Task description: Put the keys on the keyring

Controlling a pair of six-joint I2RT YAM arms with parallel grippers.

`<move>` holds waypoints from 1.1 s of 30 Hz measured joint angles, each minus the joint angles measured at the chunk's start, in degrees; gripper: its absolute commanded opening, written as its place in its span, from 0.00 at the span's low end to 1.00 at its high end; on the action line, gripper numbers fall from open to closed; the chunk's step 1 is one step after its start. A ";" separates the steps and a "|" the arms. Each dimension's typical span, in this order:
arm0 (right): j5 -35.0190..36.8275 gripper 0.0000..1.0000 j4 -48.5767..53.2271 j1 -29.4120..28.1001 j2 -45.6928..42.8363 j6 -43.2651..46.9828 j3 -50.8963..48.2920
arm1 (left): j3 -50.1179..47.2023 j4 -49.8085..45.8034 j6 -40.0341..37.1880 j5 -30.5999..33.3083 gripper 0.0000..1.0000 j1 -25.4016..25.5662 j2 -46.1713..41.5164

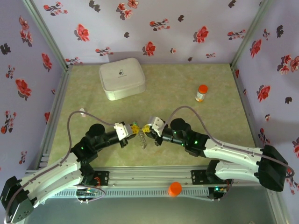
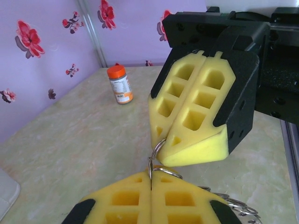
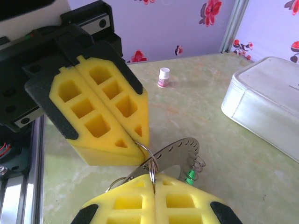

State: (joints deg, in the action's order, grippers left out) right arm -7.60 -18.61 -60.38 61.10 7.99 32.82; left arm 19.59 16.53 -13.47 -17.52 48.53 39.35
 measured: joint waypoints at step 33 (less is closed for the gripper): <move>4.00 0.25 -11.37 0.20 3.78 -25.29 -2.99 | -0.98 3.76 -2.62 5.95 0.00 1.60 -0.26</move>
State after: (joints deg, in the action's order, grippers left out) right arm -3.60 -29.98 -60.18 64.88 -17.30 29.82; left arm 18.61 20.29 -16.10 -11.57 50.13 39.09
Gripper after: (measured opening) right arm 0.208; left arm 0.038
